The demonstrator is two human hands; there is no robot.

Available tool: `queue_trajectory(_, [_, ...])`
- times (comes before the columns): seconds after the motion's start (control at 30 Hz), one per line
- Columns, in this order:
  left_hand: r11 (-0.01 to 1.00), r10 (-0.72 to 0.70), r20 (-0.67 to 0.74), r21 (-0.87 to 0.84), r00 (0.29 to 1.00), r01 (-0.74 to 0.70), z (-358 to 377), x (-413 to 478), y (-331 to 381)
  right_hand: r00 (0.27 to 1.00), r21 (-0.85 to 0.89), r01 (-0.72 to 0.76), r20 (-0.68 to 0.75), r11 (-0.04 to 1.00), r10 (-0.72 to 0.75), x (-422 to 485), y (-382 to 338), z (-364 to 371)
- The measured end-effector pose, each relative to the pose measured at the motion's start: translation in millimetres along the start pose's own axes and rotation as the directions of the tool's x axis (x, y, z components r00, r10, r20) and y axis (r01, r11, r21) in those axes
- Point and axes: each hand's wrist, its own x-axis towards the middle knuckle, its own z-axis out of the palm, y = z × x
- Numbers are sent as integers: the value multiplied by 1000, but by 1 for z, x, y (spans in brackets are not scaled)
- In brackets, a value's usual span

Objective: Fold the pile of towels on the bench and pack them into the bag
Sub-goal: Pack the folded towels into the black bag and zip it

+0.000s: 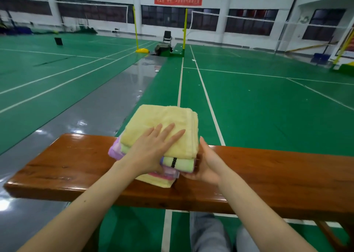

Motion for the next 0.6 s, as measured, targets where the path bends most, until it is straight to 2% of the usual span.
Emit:
queue_trajectory(0.1, [1000, 15, -30, 25, 999, -14, 4, -1, 0, 999, 53, -33, -6, 998, 33, -5, -6, 1])
queue_trajectory(0.2, [999, 9, -37, -32, 999, -11, -1, -2, -1, 999, 93, -29, -19, 995, 31, -8, -5, 1])
queue_trajectory(0.33, [999, -17, -33, -52, 999, 15, -18, 4, -7, 1000, 245, -3, -21, 970, 8, -10, 10, -1])
queue_trajectory(0.47, [1000, -25, 10, 15, 1000, 25, -30, 20, -14, 998, 249, -35, 68, 968, 19, -22, 31, 9])
queue_trajectory(0.53, [999, -35, 42, -23, 999, 36, -35, 28, -14, 1000, 229, -5, 12, 973, 2, -25, 36, 18])
queue_trajectory(0.6, [995, -51, 28, -87, 998, 53, -40, 35, -12, 988, 244, 102, -136, 965, -70, -27, 38, 23])
